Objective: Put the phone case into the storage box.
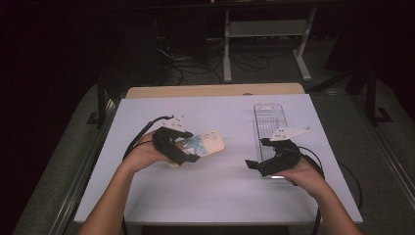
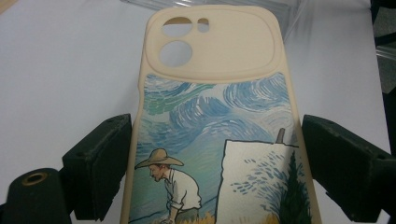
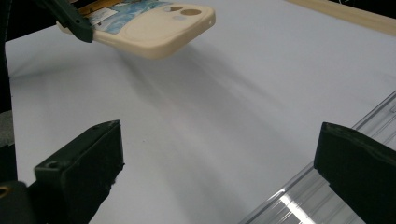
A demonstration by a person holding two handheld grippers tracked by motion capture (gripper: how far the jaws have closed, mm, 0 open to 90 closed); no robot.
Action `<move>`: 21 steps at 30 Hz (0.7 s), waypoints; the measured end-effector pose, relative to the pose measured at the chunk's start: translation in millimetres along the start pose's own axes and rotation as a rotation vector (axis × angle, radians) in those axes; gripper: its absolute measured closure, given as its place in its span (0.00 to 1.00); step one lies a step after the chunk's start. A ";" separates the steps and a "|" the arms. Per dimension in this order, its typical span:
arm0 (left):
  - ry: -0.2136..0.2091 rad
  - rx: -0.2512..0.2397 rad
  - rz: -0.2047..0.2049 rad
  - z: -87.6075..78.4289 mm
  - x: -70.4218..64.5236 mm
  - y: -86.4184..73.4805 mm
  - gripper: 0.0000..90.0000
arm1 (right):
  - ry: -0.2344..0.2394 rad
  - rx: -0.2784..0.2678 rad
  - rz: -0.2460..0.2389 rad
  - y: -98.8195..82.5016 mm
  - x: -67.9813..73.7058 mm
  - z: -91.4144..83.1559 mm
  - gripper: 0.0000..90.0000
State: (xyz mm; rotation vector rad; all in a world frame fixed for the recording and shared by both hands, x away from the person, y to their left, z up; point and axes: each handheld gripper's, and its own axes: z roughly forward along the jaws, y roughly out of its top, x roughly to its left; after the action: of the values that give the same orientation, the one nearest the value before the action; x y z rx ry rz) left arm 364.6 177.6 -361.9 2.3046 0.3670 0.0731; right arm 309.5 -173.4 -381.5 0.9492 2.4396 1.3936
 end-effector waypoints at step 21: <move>-0.052 0.025 0.011 0.9 -0.8 -7.5 0.12 | 0.127 0.030 -0.058 29.0 -4.2 17.1 0.01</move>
State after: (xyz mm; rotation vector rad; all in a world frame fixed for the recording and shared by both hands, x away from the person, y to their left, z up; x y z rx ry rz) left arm 362.2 181.6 -367.9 2.3282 0.3303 0.0139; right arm 333.1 -153.4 -367.6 0.8129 2.5640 1.4442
